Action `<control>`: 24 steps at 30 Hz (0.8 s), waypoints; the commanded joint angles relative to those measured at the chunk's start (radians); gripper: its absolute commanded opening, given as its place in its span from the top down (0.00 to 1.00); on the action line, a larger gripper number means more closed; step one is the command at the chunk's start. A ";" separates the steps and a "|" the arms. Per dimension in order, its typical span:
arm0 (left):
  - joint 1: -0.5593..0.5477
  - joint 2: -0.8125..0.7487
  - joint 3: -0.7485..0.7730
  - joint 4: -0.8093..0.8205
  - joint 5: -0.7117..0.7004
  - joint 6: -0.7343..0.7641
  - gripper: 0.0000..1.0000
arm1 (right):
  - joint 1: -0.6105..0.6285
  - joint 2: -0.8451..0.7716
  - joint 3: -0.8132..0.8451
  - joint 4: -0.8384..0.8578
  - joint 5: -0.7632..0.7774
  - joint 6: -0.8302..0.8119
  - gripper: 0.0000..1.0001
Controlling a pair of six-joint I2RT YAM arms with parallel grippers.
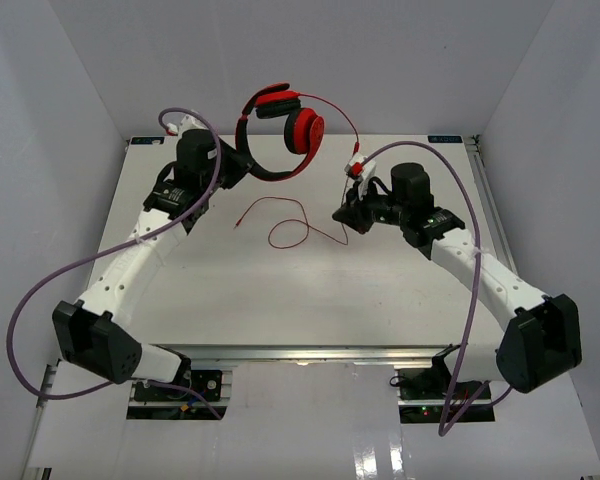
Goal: Wrap the headphones
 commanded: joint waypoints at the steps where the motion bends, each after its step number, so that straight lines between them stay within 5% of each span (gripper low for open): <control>1: 0.013 0.052 0.083 0.023 -0.141 0.119 1.00 | 0.003 -0.095 0.046 -0.386 0.322 -0.364 0.92; 6: 0.014 0.120 0.120 -0.020 -0.169 0.296 1.00 | 0.023 -0.155 0.100 -0.535 0.576 -0.571 0.92; 11: 0.013 0.107 0.031 -0.007 -0.089 0.490 1.00 | 0.028 -0.263 0.106 -0.415 0.808 -0.780 0.92; 15: 0.007 0.068 -0.062 0.038 0.043 0.643 1.00 | 0.027 -0.277 0.228 -0.300 0.789 -0.852 0.92; 24: -0.078 0.072 -0.111 0.075 0.340 0.848 1.00 | 0.052 -0.160 0.484 -0.304 0.452 -0.842 0.92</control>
